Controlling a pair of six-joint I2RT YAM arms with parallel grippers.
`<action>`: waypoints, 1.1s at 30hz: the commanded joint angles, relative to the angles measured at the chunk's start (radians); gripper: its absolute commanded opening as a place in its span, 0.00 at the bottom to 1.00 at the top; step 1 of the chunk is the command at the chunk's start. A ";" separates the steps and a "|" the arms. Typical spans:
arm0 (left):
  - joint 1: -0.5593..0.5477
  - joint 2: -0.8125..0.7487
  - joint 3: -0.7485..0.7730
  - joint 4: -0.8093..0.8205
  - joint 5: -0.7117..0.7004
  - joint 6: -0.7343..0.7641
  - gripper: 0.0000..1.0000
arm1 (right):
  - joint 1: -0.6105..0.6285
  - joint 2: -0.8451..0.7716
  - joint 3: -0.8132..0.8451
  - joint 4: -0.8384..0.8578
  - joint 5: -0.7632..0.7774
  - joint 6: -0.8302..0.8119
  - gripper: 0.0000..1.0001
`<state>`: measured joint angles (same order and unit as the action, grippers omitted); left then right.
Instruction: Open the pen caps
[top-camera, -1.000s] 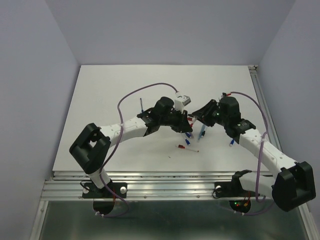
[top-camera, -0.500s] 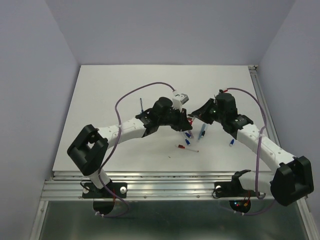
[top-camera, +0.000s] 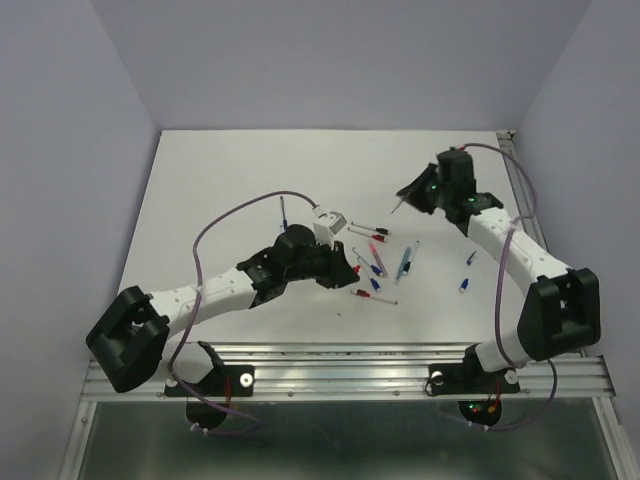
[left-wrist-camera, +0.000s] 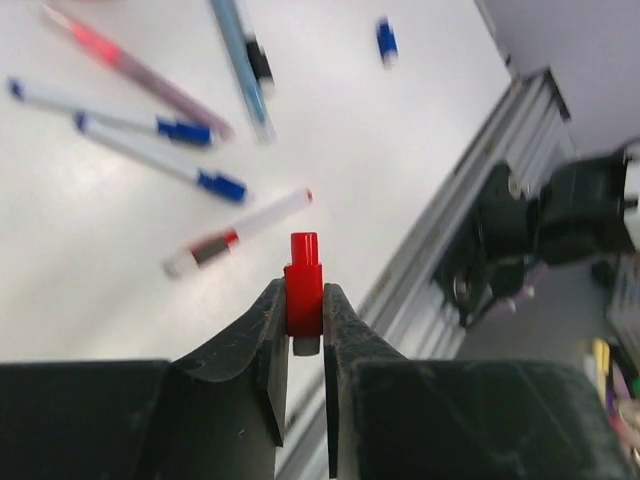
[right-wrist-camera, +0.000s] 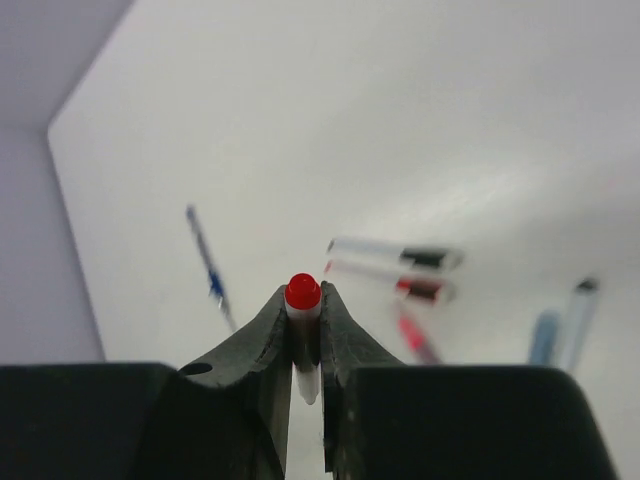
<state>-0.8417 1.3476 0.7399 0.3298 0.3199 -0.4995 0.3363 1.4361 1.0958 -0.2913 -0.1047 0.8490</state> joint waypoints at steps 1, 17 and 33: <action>-0.031 -0.099 -0.059 -0.184 0.142 -0.014 0.00 | -0.217 0.001 0.101 0.129 0.379 -0.108 0.01; 0.047 0.028 0.128 -0.446 -0.258 -0.074 0.00 | -0.289 -0.149 -0.114 -0.137 0.214 -0.211 0.01; 0.184 0.309 0.315 -0.531 -0.398 -0.040 0.02 | -0.290 -0.092 -0.336 -0.226 0.319 -0.212 0.05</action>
<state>-0.6655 1.6329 0.9977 -0.1570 -0.0212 -0.5594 0.0471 1.3182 0.7692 -0.5251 0.1814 0.6502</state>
